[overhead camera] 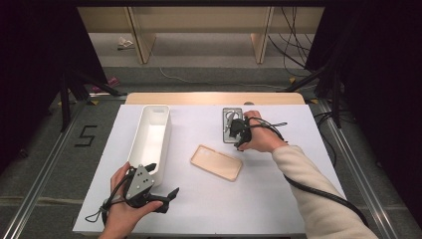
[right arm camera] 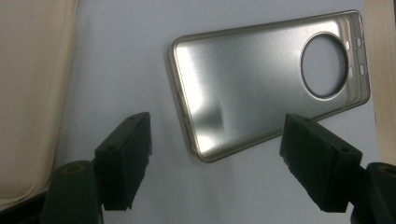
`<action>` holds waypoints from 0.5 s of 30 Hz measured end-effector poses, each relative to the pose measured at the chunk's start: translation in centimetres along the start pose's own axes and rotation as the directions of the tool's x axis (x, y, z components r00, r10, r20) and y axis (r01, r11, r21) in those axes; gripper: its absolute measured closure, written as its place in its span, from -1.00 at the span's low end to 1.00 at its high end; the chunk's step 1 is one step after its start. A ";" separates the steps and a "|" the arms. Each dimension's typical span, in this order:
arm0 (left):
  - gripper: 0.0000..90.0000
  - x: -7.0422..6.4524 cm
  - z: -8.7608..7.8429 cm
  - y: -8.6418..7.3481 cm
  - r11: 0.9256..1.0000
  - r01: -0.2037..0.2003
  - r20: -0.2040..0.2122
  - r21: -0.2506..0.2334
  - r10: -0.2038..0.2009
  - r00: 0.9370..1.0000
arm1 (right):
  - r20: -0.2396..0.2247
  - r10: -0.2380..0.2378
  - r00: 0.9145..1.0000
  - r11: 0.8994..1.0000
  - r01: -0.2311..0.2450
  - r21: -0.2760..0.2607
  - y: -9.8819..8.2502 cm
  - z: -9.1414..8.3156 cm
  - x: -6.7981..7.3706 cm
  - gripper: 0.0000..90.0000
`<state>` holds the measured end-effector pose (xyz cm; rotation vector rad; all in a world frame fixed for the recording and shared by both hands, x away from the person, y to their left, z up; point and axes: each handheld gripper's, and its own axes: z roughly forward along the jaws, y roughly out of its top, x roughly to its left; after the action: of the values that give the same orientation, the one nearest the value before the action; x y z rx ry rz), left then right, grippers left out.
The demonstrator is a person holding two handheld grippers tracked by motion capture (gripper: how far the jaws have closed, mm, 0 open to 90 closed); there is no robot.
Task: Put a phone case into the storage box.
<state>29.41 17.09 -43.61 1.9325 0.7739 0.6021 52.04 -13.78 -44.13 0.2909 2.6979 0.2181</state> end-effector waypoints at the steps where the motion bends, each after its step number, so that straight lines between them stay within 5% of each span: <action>1: -1.00 0.0 0.0 0.0 1.000 0.000 0.000 0.000 0.000 1.000 | 0.008 -0.006 1.000 1.000 0.006 0.005 0.1 0.1 0.0 -0.41; 15: -1.00 -0.1 0.0 0.0 1.000 0.002 0.004 -0.001 -0.002 1.000 | 0.029 -0.070 0.997 0.996 0.069 0.051 0.8 1.7 -0.1 -0.34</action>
<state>29.40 17.01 -43.62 1.9307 0.7729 0.5973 53.01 -12.82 -45.47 0.2128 2.6807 0.1250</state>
